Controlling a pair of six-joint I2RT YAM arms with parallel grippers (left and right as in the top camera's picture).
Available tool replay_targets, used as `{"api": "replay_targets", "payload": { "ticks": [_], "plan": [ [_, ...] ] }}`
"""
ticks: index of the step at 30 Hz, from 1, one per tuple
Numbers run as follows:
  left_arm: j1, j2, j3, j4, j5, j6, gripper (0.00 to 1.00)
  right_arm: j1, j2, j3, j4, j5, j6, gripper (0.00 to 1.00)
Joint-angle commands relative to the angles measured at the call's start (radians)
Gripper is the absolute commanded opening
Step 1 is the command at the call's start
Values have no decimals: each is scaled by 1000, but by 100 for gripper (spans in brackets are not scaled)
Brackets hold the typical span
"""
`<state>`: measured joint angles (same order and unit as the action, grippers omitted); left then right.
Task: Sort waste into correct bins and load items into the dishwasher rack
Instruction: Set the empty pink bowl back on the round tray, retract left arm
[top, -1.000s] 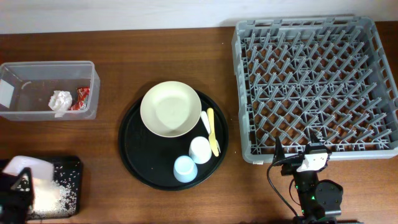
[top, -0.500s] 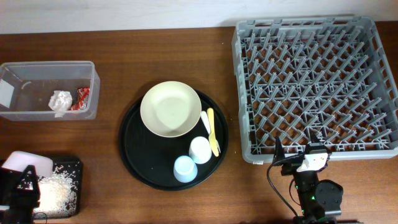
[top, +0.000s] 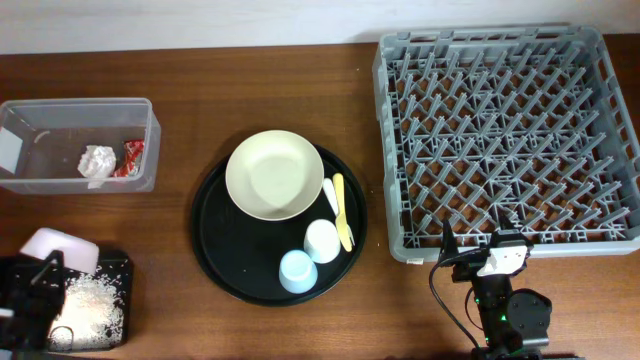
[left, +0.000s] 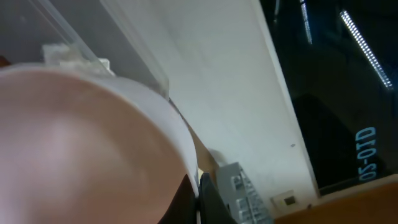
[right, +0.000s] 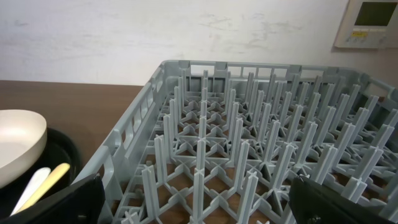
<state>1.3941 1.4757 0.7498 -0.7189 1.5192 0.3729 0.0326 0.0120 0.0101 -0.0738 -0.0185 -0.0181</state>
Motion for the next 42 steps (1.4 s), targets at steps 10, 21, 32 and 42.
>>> {"api": "replay_targets", "payload": {
  "ticks": [10, 21, 32, 42],
  "plan": [
    [-1076, -267, 421, -87, -1025, -455, 1, 6, -5, -5, -5, 5, 8, 98],
    [-1763, -140, 303, -248, -1491, -508, 1, 6, -5, -5, -5, 5, 8, 98],
    [-1794, -96, 88, -84, -1541, -518, 1, 6, -5, -5, -5, 5, 8, 98],
    [-1794, -96, 85, -85, -1498, -518, 37, 6, -5, -5, -5, 5, 8, 98]
  ]
}}
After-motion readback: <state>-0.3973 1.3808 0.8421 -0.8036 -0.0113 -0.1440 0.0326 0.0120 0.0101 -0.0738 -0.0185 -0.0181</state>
